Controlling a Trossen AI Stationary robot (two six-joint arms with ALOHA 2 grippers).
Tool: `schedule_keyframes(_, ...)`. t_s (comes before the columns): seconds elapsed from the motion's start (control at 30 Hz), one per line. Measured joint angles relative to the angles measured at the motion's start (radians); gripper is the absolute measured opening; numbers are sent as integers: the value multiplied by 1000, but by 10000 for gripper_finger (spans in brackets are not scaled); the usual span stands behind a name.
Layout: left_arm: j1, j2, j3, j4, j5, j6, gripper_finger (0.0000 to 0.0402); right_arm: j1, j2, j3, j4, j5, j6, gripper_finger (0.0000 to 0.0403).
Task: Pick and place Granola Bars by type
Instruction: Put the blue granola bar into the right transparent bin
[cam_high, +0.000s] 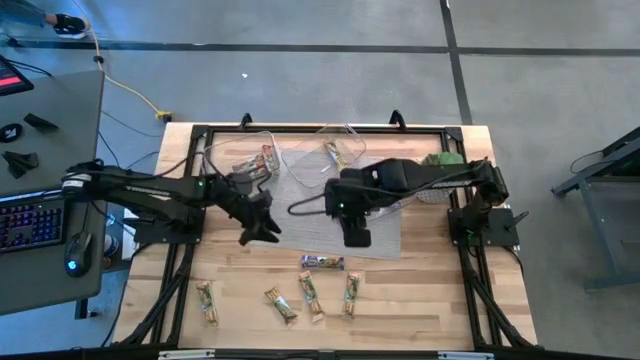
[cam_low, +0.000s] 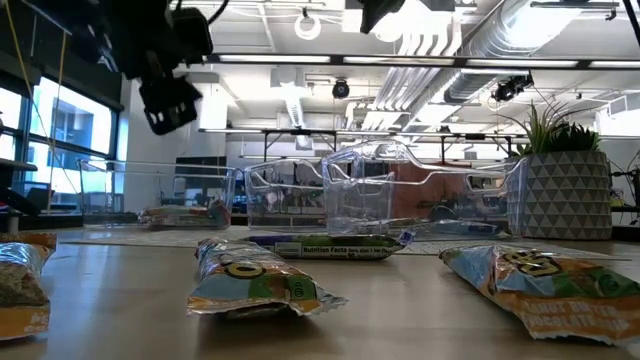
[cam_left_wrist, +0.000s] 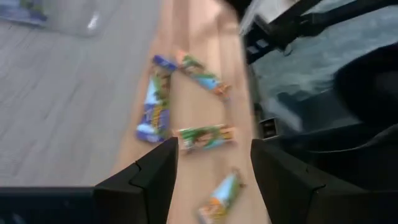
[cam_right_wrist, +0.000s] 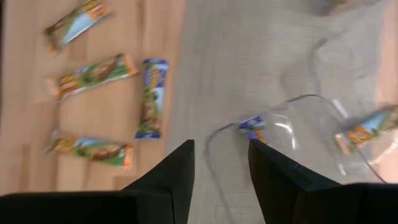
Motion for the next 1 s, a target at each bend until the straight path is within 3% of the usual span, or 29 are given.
schedule_keyframes(0.37,-27,151,-5,14,-305,14,197,79,0,0,-36,-10,35,133)
schedule_keyframes(0.53,-32,175,-5,64,-243,72,197,97,-4,-36,-39,-14,137,133)
schedule_keyframes(0.77,-164,176,-3,250,-292,342,197,135,-117,-410,171,-65,241,133)
schedule_keyframes(0.87,-217,188,-3,254,-432,394,197,149,-208,-602,394,-126,322,133)
schedule_keyframes(1.0,-253,200,-3,211,-611,325,197,175,-346,-838,642,-137,414,133)
